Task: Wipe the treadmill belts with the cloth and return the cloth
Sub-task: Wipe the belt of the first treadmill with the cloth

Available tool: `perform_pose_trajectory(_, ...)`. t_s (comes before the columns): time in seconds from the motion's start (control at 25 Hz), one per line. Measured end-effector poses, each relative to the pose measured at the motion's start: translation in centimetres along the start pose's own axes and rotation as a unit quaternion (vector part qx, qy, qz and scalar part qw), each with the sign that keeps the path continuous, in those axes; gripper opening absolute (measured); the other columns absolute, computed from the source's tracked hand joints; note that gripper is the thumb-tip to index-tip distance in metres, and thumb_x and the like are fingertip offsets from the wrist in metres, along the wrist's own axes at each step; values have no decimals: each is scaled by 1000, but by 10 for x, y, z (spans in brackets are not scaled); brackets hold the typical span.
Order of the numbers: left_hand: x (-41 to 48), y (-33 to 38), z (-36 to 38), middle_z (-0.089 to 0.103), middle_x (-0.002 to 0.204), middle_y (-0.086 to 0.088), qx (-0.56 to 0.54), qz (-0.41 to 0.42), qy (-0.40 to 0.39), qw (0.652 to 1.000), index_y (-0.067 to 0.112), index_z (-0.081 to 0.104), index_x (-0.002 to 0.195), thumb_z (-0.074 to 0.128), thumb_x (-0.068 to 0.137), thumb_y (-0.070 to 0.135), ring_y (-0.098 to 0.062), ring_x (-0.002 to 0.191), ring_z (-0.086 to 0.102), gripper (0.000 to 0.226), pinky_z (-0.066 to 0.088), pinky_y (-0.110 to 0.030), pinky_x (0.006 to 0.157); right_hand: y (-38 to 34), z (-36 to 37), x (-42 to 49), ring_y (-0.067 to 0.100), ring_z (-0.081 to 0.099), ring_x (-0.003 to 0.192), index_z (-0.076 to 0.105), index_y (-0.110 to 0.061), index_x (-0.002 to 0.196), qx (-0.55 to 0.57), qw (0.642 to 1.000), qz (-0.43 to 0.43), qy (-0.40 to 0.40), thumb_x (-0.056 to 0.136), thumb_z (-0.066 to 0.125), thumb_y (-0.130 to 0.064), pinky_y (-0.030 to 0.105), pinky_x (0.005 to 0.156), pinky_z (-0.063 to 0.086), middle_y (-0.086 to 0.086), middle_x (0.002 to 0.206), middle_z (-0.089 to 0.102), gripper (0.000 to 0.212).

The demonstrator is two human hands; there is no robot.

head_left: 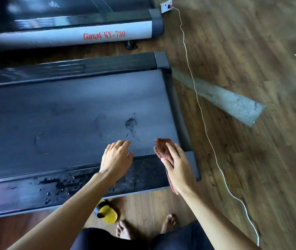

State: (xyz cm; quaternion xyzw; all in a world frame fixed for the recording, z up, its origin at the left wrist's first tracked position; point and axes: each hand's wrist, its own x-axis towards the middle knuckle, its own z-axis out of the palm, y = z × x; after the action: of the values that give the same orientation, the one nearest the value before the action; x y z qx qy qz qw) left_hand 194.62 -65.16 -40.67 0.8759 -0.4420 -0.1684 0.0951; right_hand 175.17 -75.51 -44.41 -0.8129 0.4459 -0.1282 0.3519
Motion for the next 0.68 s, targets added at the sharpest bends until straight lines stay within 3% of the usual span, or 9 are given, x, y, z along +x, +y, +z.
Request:
perform_pose_trajectory(0.16, 71, -59, 134, 54, 137, -6, -7, 8, 12, 1000, 14, 55, 132, 60, 89, 24, -30, 125, 49, 44, 33, -39, 106, 92, 106, 69, 31, 50, 129, 48, -25, 142, -55, 998, -36, 21, 89, 68, -26, 47, 97, 49, 7, 153, 39, 57)
perform_pose_trajectory(0.36, 155, -117, 250, 31, 156, -5, 32, 15, 66, 997, 17, 38, 147, 53, 96, 37, -29, 145, 23, 57, 16, -50, 116, 175, 185, 139, 37, 63, 99, 49, -30, 141, -190, 972, -101, 91, 83, 74, -32, 46, 76, 56, 8, 148, 45, 63)
perform_pose_trajectory(0.56, 197, -147, 303, 22, 160, -1, 61, 27, 116, 991, 20, 29, 151, 20, 94, 58, -24, 148, 14, 69, 12, -50, 119, 209, 229, 166, 33, 42, 136, 35, -35, 149, -318, 928, -154, 115, 94, 36, -61, 48, 102, 42, 6, 157, 31, 61)
perform_pose_trajectory(0.68, 198, -149, 314, 23, 159, -2, 79, 33, 148, 985, 19, 30, 151, 19, 96, 56, -25, 148, 15, 67, 15, -53, 118, 217, 229, 179, 32, 40, 137, 32, -38, 150, -334, 917, -183, 116, 95, 32, -59, 47, 103, 42, 4, 158, 29, 58)
